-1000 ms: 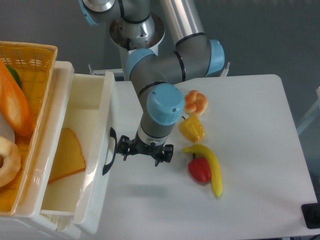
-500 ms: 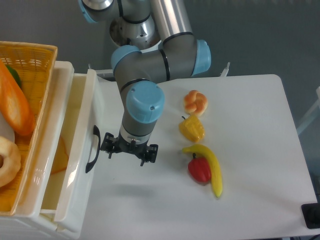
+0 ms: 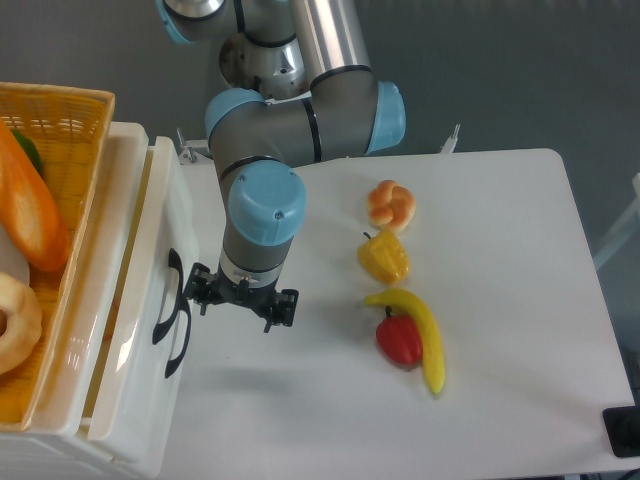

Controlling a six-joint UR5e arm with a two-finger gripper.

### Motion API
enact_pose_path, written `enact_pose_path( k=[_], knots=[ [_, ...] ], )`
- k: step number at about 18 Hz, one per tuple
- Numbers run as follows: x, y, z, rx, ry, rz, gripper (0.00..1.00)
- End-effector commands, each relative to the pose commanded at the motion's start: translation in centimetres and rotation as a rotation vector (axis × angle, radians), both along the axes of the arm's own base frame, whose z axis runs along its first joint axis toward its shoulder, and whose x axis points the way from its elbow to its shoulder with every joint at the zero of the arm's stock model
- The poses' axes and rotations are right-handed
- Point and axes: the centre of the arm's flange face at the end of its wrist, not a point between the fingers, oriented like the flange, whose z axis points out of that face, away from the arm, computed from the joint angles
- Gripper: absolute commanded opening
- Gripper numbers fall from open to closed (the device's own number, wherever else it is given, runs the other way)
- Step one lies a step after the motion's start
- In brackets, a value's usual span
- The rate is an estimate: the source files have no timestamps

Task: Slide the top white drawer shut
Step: 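Push the drawer front with the gripper into the cabinet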

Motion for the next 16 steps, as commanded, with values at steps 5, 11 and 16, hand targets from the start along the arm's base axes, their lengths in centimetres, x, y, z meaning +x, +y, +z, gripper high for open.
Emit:
enact_pose_path(
  k=[5, 11, 16],
  knots=[
    [0.75, 0.46, 0.05, 0.001, 0.001, -0.012, 1.00],
    [0.78, 0.46, 0.15, 0.003, 0.001, -0.012, 1.00],
    [0.78, 0.46, 0.15, 0.003, 0.001, -0.012, 1.00]
  ],
)
